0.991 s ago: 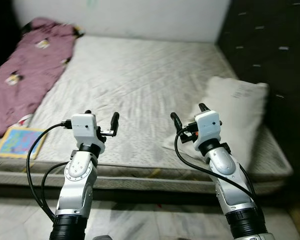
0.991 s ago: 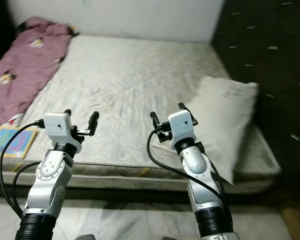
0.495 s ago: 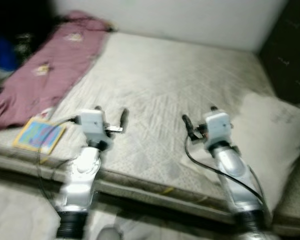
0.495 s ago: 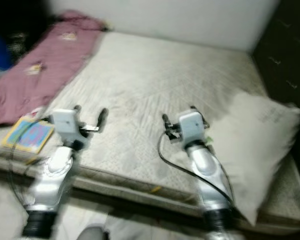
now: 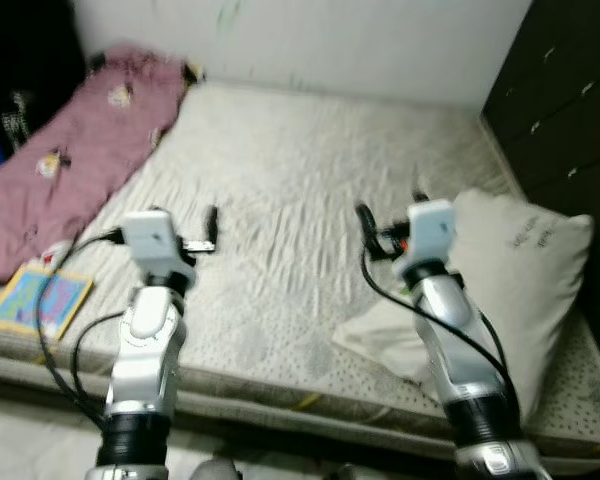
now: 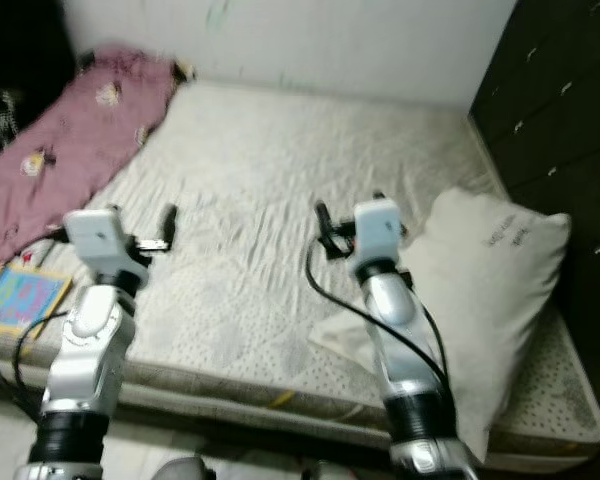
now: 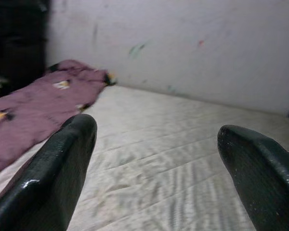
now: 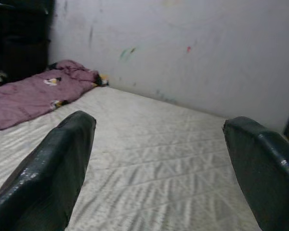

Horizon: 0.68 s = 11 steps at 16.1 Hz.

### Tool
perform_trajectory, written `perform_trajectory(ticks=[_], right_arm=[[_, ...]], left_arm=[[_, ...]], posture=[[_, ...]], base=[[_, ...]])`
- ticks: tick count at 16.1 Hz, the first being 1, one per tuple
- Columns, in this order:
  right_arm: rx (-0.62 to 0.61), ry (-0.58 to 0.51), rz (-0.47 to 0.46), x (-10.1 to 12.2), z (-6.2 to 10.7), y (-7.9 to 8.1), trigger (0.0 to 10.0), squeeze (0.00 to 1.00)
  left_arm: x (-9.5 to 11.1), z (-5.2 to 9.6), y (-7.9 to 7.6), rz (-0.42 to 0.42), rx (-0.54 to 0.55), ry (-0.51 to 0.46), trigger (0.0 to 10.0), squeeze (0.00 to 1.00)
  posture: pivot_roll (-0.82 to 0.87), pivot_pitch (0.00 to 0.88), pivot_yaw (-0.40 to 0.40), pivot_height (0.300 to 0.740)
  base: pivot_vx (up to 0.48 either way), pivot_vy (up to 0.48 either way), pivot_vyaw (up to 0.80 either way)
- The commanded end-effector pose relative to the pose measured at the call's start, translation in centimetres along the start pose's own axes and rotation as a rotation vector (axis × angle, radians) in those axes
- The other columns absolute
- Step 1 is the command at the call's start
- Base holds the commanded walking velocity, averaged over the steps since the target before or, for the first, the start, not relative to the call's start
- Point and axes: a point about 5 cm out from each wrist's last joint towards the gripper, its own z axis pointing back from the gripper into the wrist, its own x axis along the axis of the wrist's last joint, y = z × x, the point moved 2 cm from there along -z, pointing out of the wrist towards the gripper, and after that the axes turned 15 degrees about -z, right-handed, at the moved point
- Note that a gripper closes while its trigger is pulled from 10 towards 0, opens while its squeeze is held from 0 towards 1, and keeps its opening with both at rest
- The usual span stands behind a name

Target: Clean up the room

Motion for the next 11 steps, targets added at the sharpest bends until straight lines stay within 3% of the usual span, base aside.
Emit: perform_trajectory(ticks=[1,4,7,8,11], right_arm=[[-0.042,0.008,-0.021,-0.2,-0.4,-0.5,10.0,0.0],[-0.132,0.038,-0.065,-1.7,-0.6,-1.2,10.0,0.0],[-0.188,0.037,-0.033,-2.3,0.1,-2.1,10.0,0.0],[-0.209,0.065,-0.038,-3.5,0.9,-2.6,10.0,0.0],[-0.224,0.086,-0.059,-4.3,1.7,-2.9,10.0,0.0]], left_arm=[[0.2,-0.4,0.2,-0.016,0.016,0.005,10.0,0.0],[-1.3,0.4,0.7,-0.021,0.029,0.056,10.0,0.0],[-2.8,1.2,0.4,0.005,0.014,0.113,10.0,0.0],[-3.7,1.4,-0.3,0.032,-0.023,0.144,10.0,0.0],[-4.2,2.2,-0.8,0.034,-0.045,0.159,10.0,0.0]], posture=[[0.04,0.0,-0.023,0.74],[0.07,0.0,-0.013,0.74],[0.05,0.0,-0.006,0.74],[0.04,0.0,-0.007,0.74],[0.04,0.0,-0.007,0.74]], base=[[0.0,0.0,0.0],[0.0,0.0,0.0],[0.0,0.0,-0.8],[0.0,0.0,-0.8],[0.0,0.0,-0.8]])
